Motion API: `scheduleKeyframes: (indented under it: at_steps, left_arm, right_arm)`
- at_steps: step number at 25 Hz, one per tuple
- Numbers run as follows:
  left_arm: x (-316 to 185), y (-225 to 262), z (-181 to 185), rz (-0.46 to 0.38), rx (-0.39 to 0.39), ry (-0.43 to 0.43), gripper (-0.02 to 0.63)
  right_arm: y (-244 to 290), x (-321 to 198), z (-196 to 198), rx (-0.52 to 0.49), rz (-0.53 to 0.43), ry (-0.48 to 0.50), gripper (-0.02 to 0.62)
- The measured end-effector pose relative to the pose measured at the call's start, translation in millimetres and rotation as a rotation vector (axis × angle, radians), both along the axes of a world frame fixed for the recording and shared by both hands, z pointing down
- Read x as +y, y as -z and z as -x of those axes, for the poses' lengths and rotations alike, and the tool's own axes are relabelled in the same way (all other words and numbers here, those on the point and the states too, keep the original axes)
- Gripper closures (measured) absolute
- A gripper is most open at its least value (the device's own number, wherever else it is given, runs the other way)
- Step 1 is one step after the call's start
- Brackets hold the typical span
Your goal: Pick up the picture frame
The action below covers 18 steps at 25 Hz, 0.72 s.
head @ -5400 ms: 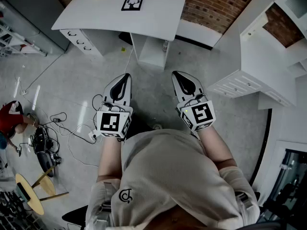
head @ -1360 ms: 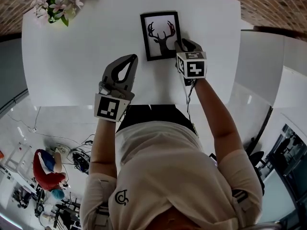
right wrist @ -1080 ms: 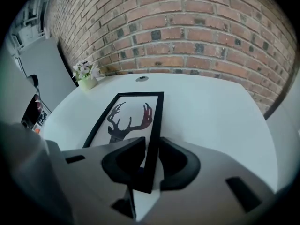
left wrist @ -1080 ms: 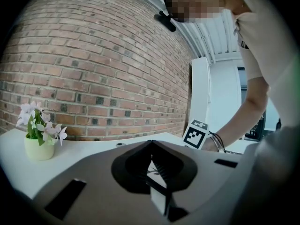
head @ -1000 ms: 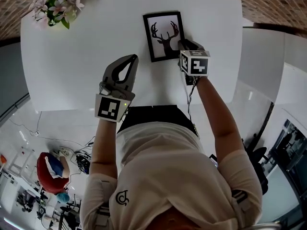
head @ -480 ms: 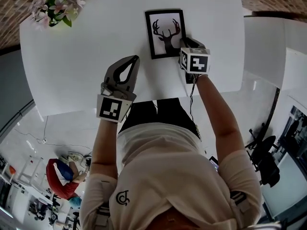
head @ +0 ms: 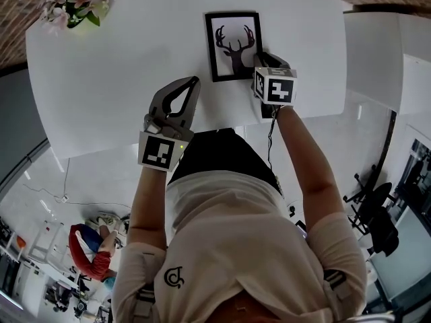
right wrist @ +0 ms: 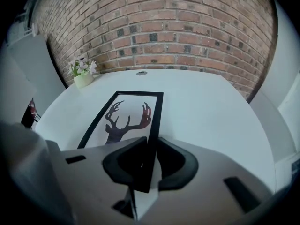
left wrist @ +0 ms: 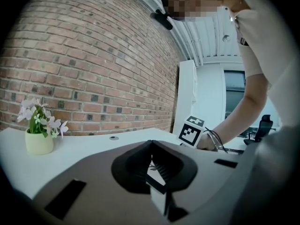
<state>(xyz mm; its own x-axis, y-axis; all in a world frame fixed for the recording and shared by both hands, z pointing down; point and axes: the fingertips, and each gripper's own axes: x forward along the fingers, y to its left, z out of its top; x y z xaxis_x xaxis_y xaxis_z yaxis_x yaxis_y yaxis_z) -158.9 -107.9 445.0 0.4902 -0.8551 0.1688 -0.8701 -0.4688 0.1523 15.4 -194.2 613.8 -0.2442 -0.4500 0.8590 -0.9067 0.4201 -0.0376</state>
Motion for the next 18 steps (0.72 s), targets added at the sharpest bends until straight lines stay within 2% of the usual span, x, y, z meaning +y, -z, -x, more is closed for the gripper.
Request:
scheduleKeyframes:
  at_steps: [4,9,18]
  left_arm:
    - [13.1,1.4,-11.4,-0.017,-0.037,-0.022,0.594]
    - [32.7,7.2,-25.6,-0.023,-0.010,0.009,0.594]
    - [81.4,-7.7,-33.0,-0.002,-0.011,0.041,0.594]
  right_arm:
    - [-1.2,20.5,-6.3,0.004,0.005,0.002,0.517]
    - [0.8,50.6,-19.1,0.014,0.024,0.009,0.517]
    - [-4.8,104.8,-32.2,0.007,0.035,0.008,0.517]
